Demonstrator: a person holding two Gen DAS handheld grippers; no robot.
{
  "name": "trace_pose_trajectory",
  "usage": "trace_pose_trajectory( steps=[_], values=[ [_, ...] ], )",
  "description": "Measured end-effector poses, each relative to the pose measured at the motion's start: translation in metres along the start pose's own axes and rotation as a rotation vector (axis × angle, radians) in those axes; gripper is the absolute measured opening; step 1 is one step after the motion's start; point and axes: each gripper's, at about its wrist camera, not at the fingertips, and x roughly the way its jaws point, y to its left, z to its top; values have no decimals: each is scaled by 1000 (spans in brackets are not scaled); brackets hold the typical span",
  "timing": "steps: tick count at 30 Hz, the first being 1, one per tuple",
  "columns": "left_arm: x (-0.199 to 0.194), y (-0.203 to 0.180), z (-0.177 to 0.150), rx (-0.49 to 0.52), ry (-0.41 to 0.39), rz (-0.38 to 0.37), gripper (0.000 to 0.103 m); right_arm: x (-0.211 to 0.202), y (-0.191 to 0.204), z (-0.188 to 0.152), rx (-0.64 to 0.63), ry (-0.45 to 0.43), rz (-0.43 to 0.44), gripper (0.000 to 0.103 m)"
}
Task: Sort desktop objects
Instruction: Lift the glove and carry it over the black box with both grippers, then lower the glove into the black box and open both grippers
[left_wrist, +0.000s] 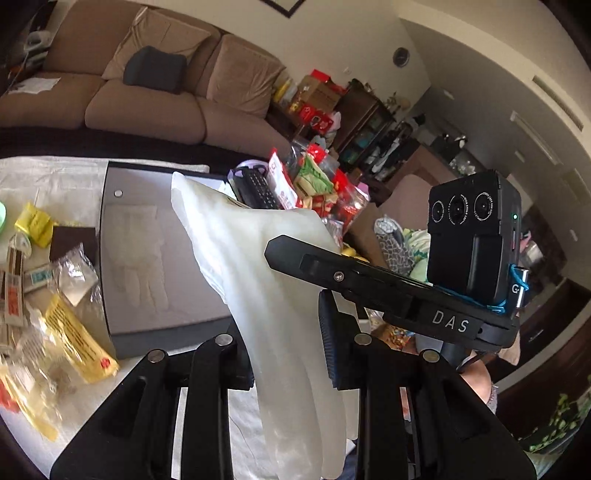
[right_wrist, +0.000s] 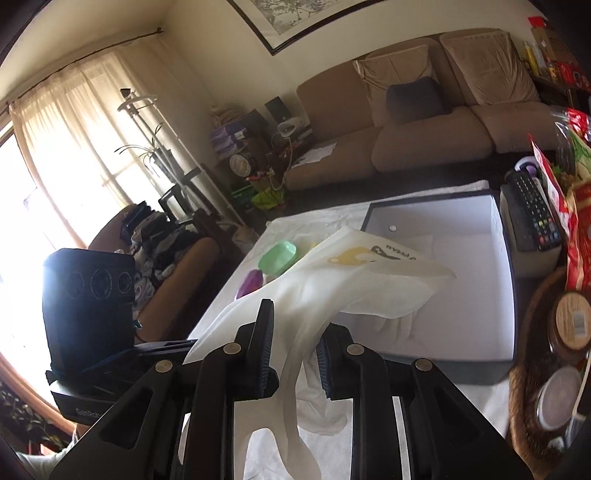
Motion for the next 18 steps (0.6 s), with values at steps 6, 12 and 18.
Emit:
trace_pose_trajectory(
  steps=[6,12,18],
  values=[
    [47,66,53,-55,17,27,25,77,-51,53,46,37,12,23],
    [104,133,58,-107,89,75,25,154,-103,59,107,122,0,23],
    [145,163,41,-115,170,114,25,196,-145,32,188,184,-2,23]
  ],
)
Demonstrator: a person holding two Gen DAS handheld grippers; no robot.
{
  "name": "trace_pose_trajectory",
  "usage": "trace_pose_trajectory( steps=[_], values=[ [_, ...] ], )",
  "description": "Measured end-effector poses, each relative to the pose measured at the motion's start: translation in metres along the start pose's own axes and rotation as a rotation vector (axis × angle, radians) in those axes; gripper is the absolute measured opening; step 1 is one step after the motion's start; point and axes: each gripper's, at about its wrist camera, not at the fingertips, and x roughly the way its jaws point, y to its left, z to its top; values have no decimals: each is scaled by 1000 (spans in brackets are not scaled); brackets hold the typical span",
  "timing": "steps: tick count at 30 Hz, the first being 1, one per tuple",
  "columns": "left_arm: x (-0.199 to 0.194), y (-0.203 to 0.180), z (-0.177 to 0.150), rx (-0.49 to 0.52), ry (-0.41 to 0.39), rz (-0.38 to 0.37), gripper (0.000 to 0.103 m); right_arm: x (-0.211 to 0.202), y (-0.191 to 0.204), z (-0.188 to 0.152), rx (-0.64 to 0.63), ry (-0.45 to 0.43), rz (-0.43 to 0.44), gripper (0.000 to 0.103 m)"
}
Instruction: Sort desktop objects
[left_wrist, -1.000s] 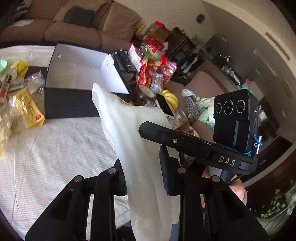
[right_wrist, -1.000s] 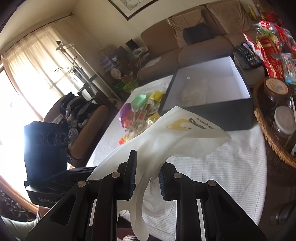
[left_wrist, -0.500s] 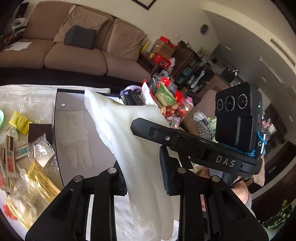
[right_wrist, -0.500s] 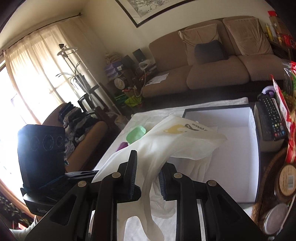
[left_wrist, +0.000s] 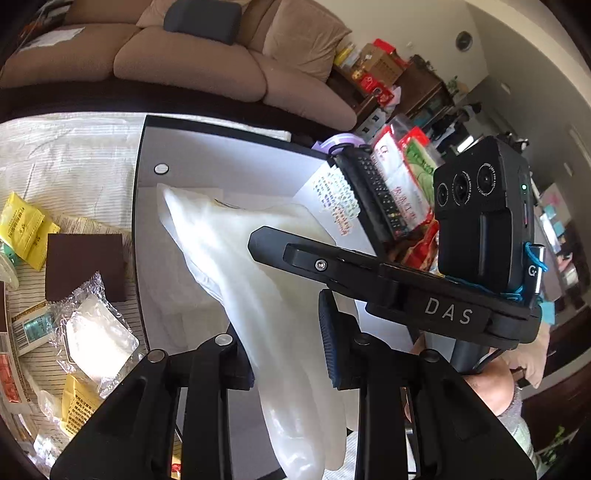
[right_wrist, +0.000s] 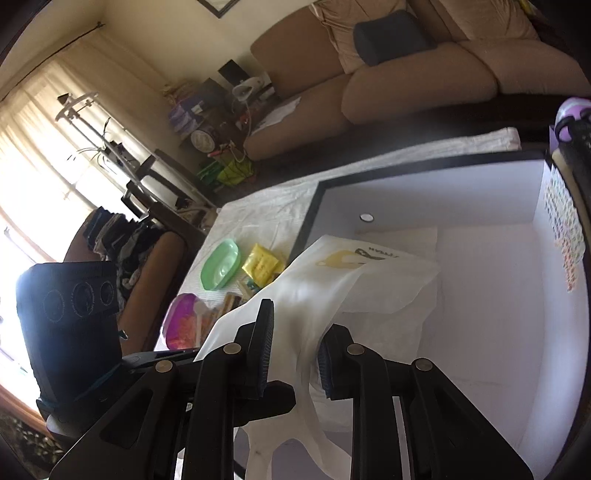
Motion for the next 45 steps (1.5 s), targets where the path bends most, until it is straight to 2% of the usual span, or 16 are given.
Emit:
trace_pose_trajectory(
  steps=[6,9,11,14,16,18,19,21,24,26,29,34,37,40,45],
  values=[
    [24,1,-17,49,44,90,25,29,-19,-8,31,60,-44,23],
    [28,-13,-23,98,91,187,27,37,-18,-11,35,101,-76,24],
    [25,-19,-29,114,122,232,41,40,-17,-13,45,140,-96,25],
    [0,-29,-42,154,90,282,46,39,-14,-17,13,183,-144,25],
    [-21,-29,-49,147,56,272,52,43,-15,-23,15,233,-162,29],
    [-33,-26,-52,139,45,283,56,48,-17,-29,32,297,-158,46],
    [-37,-25,-54,137,41,288,56,48,-18,-31,36,308,-165,48],
    [-42,-22,-57,119,33,298,56,39,-16,-30,12,285,-203,48],
    [-52,-15,-55,79,13,289,56,17,-12,-25,-11,197,-254,48],
    [-61,-12,-56,70,-3,275,56,6,-7,-25,-16,150,-190,48],
    [-66,-11,-54,65,-9,262,56,17,3,-31,-51,215,-172,50],
    [-76,-5,-59,33,-26,232,56,71,14,-42,-58,414,-191,50],
    [-83,2,-65,10,-47,222,57,95,19,-48,-64,480,-216,50],
    [-90,9,-72,-21,-71,198,57,105,19,-47,-61,502,-250,48],
    [-86,12,-80,-35,-76,139,57,86,14,-47,-26,483,-207,48]
  ],
)
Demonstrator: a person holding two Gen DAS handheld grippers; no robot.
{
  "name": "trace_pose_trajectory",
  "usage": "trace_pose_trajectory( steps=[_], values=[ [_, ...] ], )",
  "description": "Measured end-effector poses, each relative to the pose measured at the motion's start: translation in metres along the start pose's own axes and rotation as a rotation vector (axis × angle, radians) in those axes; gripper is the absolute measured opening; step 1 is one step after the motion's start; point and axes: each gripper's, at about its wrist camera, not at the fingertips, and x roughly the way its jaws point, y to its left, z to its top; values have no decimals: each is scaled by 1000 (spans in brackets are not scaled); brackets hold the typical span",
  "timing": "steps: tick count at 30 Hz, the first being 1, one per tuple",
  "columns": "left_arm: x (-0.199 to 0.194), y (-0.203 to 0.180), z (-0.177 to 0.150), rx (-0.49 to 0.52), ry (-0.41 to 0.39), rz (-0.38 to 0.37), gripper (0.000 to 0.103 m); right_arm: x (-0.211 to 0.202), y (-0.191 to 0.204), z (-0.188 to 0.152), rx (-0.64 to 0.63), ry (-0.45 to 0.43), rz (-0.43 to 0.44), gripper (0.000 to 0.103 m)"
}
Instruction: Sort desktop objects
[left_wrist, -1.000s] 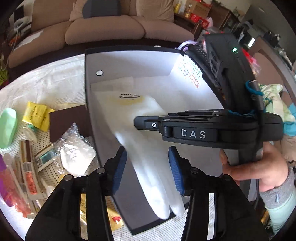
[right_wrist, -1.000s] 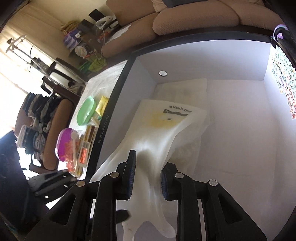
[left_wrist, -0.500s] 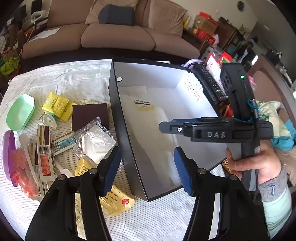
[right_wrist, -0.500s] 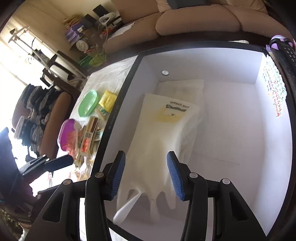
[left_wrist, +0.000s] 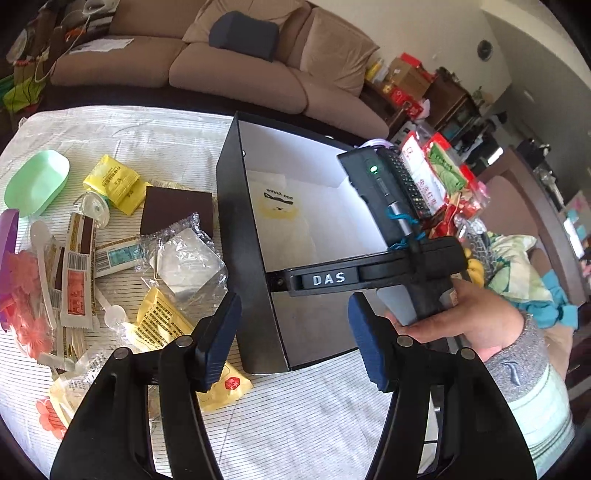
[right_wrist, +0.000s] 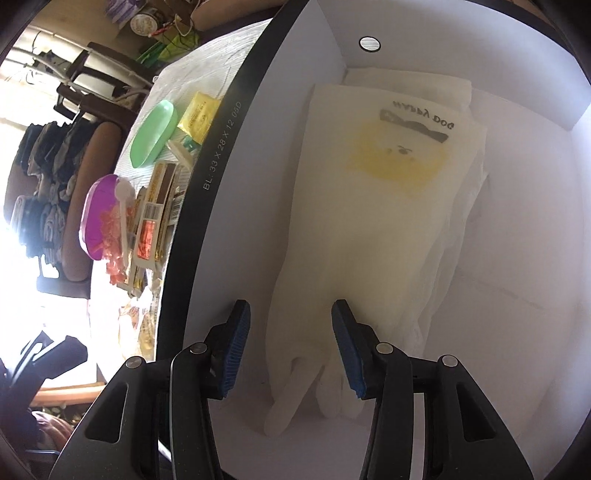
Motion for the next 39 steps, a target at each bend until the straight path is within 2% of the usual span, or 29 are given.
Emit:
trace_pose_trajectory(
  steps=[2,6,8,9,10,13,15,17,20,23,26,30,33,34,36,39],
  values=[
    [4,-2,0,14,8,11,58,-24,1,-8,-38,-54,-33,50],
    [13,-11,2,46,24,20,58,-68,-3,-18,-75,-218,-162,62],
    [19,-16,1,59,34,15,58,-74,-9,-17,-60,-275,-119,63],
    [22,-18,1,66,39,15,58,-70,-13,-15,-48,-274,-99,62],
    [24,-20,-1,69,44,17,58,-63,-15,-12,-46,-260,-115,62],
    [31,-24,-3,77,57,27,58,-25,-13,2,-115,-147,-316,60],
    [35,-27,-4,88,64,44,58,-3,-20,7,-118,-68,-365,59],
    [38,-28,-4,99,71,57,58,4,-21,11,-106,-32,-357,57],
    [41,-29,-3,107,71,74,59,0,-14,14,-133,-31,-367,58],
    [41,-30,-3,103,61,80,66,-18,-14,8,-113,-88,-332,60],
    [38,-34,-3,104,50,94,69,-43,-18,-10,-73,-163,-269,61],
    [34,-42,-5,110,44,118,69,-61,-14,-32,-73,-205,-229,83],
    [30,-49,-9,119,44,135,69,-75,-12,-49,-89,-243,-234,86],
    [29,-52,-10,124,40,145,72,-79,-11,-54,-89,-256,-236,88],
    [24,-59,-14,138,31,157,80,-89,-7,-66,-94,-284,-235,101],
    [17,-67,-19,151,21,168,85,-98,0,-82,-68,-327,-280,103]
  ],
)
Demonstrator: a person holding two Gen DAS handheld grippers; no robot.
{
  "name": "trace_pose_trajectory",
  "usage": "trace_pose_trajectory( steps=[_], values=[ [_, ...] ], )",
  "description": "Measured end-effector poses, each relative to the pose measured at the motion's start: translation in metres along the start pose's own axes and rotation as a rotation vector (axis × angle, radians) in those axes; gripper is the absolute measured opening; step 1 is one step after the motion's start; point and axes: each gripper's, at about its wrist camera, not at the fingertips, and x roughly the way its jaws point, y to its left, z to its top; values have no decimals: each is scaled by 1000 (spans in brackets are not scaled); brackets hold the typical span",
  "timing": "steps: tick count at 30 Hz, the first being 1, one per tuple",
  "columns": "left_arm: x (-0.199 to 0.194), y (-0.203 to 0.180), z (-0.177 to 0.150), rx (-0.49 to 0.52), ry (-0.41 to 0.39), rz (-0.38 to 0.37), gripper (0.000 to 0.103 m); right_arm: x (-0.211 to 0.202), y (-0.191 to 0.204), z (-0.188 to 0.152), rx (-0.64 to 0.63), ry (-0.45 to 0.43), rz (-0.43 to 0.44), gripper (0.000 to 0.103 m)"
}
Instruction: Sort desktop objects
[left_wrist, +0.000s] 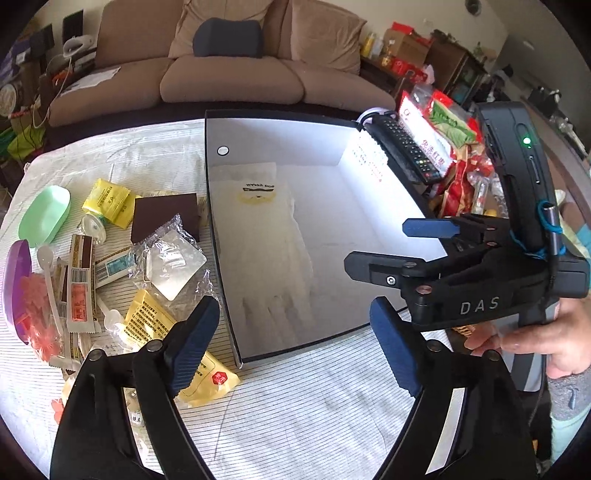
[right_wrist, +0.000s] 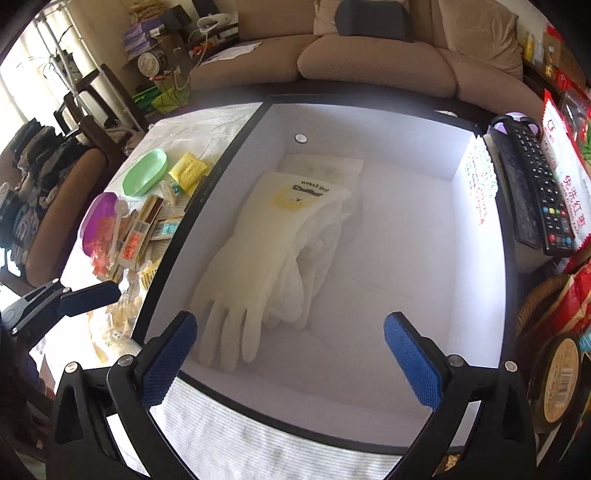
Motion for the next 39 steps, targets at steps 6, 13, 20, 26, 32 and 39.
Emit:
trace_pose_trajectory(
  steps=[6,13,20,26,32,39],
  values=[
    [-20,-16,-13,22,-9,34,99,-37,6,-26,41,-93,20,103],
    [-53,-30,-42,60,-29,85,103,-67,30,-57,48,-144,46,103],
    [-76,-16,-77,39,-43,114,103,-82,66,-90,59,-213,77,103],
    [-75,45,-130,-53,-40,149,103,-65,100,-123,43,-219,92,103],
    [-69,146,-178,-273,-23,181,103,-31,128,-144,18,-168,116,103],
    [-83,195,-181,-382,-108,141,103,6,146,-149,3,-124,135,103]
  ],
)
